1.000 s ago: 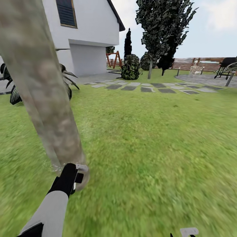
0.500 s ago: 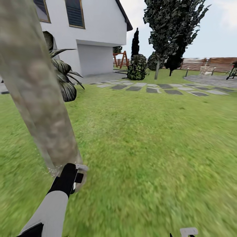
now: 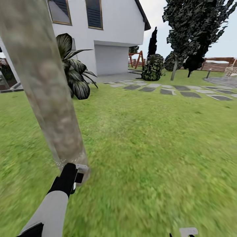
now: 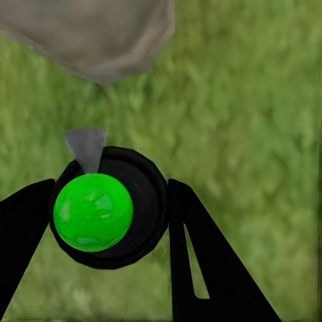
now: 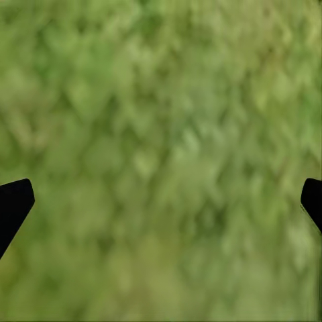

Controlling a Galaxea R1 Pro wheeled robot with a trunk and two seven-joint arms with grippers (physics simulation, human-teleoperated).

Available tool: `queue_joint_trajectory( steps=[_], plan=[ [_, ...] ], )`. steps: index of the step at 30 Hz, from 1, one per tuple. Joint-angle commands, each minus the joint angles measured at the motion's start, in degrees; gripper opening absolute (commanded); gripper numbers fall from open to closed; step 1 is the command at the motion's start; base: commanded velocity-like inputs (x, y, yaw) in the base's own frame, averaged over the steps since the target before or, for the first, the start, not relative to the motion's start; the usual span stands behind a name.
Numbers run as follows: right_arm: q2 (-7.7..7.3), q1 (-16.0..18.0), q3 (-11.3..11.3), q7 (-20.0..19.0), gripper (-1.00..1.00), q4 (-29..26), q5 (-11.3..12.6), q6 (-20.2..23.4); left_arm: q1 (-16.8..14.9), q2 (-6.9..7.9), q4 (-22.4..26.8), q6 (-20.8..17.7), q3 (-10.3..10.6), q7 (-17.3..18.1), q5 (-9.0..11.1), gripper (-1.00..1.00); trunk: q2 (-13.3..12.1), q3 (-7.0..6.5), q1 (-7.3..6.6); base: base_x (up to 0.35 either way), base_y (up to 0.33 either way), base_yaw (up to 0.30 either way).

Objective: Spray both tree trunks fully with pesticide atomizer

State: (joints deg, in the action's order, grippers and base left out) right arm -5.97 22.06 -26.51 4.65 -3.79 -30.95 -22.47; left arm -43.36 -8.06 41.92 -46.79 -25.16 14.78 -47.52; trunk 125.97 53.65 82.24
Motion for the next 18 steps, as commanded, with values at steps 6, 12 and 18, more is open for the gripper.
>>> queue_joint_trajectory(
  steps=[6, 12, 18],
  plan=[
    [0.0, 0.1, -0.4, 0.3, 1.0, 0.1, -0.6, -0.2, -0.1, -0.11, 0.1, -0.1, -0.3, 0.5, -0.6, -1.0, 0.0, 0.05, -0.01, 0.0, -0.273, 0.217],
    [0.0, 0.1, -0.4, 0.3, 1.0, 0.1, -0.6, -0.2, -0.1, -0.11, 0.1, -0.1, -0.3, 0.5, -0.6, -1.0, 0.0, 0.05, -0.01, 0.059, -0.273, 0.011],
    [0.0, 0.1, -0.3, 0.3, 1.0, 0.1, -0.6, -0.2, -0.1, -0.06, 0.1, -0.1, -0.3, 0.5, -0.5, -1.0, 0.0, 0.05, -0.01, 0.138, -0.271, 0.05]
  ],
)
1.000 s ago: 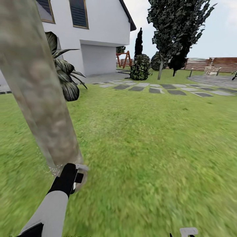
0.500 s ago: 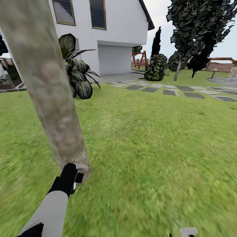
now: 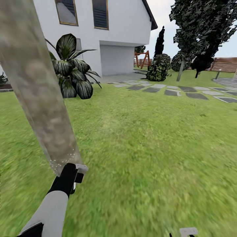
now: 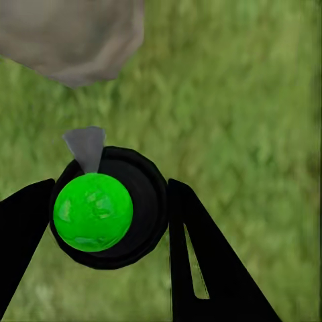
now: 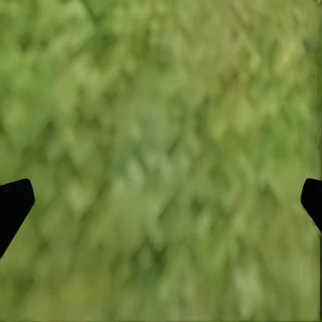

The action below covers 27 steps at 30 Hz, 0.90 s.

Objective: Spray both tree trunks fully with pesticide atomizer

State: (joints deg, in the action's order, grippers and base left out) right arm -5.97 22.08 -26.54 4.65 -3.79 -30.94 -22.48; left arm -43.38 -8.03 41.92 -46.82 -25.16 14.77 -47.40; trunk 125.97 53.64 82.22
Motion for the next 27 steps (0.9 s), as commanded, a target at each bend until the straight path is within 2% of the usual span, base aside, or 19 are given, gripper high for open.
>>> queue_joint_trajectory(
  steps=[1, 12, 27],
  plan=[
    [-0.01, 0.0, -0.3, 0.3, 1.0, 0.1, -0.6, -0.2, -0.1, -0.08, 0.1, -0.1, -0.4, 0.5, -0.6, -1.0, 0.0, 0.06, 0.01, 0.162, -0.261, 0.241],
    [-0.01, 0.0, -0.3, 0.3, 1.0, 0.1, -0.6, -0.2, 0.0, 0.09, 0.1, -0.1, -0.6, 0.5, -0.6, -1.0, 0.0, 0.06, 0.01, 0.168, -0.228, 0.273],
    [-0.07, 0.0, -0.4, 0.3, 1.0, 0.1, -0.6, -0.2, -1.0, 0.63, 0.2, -0.2, -0.3, 1.2, -0.7, -1.0, 0.0, 0.06, 0.01, 0.009, -0.011, 0.277]
  ],
)
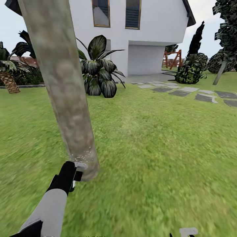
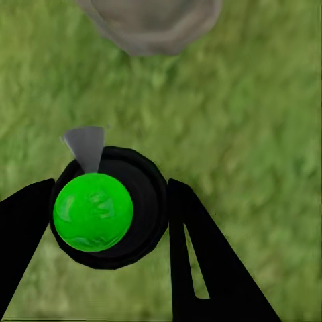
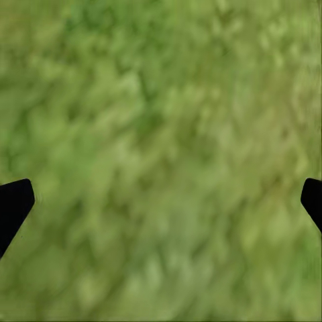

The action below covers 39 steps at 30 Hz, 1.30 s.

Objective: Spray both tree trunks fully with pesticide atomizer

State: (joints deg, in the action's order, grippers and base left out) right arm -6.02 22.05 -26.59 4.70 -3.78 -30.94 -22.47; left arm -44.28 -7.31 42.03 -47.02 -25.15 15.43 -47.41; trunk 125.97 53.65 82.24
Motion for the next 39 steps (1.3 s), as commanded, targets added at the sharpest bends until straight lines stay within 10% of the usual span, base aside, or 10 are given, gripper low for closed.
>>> queue_joint_trajectory(
  steps=[1, 16, 23, 39],
  plan=[
    [-0.02, 0.0, -0.3, 0.3, 1.0, 0.1, -0.6, -0.2, -0.2, -0.11, 0.1, -0.1, -0.3, 0.5, -0.7, -1.0, 0.0, 0.05, -0.01, 0.0, 0.0, 0.277],
    [-0.54, 0.0, -0.3, 0.3, 1.0, 0.0, -0.6, -0.3, -6.9, -0.48, 0.1, -2.1, 0.1, 0.5, -1.3, -1.0, 0.0, 0.05, -0.01, 0.0, 0.0, 0.091],
    [-0.49, 0.0, -0.3, 0.3, 1.0, 0.0, -0.6, -0.3, -6.3, -0.47, 0.1, -4.3, 9.3, 0.5, -1.0, -1.0, 0.0, 0.05, -0.01, 0.085, -0.034, 0.0],
    [-0.49, 0.0, -0.3, 0.3, 1.0, 0.0, -0.6, -0.2, -6.2, -0.33, 0.1, -4.5, 9.5, 0.6, -0.7, -1.0, 0.0, 0.05, -0.01, 0.131, -0.214, 0.0]
  ],
)
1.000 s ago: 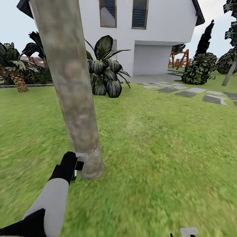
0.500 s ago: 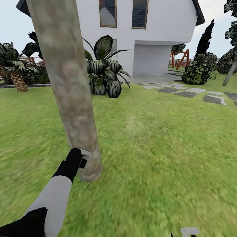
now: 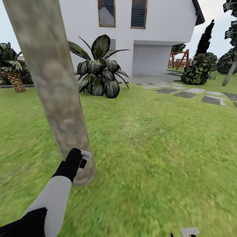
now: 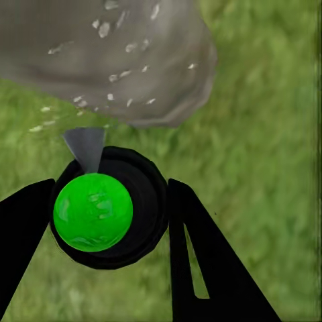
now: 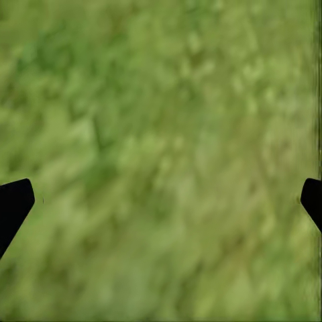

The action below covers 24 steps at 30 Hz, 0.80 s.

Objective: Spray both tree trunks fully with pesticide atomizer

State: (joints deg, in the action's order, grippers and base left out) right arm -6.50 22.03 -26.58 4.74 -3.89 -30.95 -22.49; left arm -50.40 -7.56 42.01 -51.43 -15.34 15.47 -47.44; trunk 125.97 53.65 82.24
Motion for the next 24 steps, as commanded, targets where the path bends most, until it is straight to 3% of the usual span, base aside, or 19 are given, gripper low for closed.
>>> queue_joint_trajectory(
  steps=[1, 13, 20, 24],
  plan=[
    [-0.01, 0.1, -0.3, 0.3, 1.0, 0.1, -0.6, -0.2, -0.1, -0.09, 0.1, -0.1, -0.3, 0.5, -0.6, -1.0, 0.0, 0.05, -0.01, 0.0, -0.277, 0.0],
    [0.01, 0.1, -0.3, 0.3, 1.0, 0.1, -0.6, -0.2, -0.1, 0.0, 0.0, -0.1, -0.7, 0.6, -0.6, -1.0, 0.0, 0.05, -0.01, 0.026, -0.277, 0.008],
    [0.08, 0.0, -0.3, 0.3, 1.0, 0.2, -0.6, -0.2, -0.1, 0.0, 0.0, 0.0, -0.7, 0.5, -0.6, -1.0, 0.0, 0.05, -0.01, 0.158, -0.255, 0.243],
    [0.08, 0.1, -0.3, 0.3, 1.0, 0.2, -0.6, -0.2, -0.1, -0.08, 0.0, 0.0, -0.7, 0.5, -0.5, -1.0, 0.0, 0.05, -0.01, 0.215, -0.214, 0.058]
  ],
)
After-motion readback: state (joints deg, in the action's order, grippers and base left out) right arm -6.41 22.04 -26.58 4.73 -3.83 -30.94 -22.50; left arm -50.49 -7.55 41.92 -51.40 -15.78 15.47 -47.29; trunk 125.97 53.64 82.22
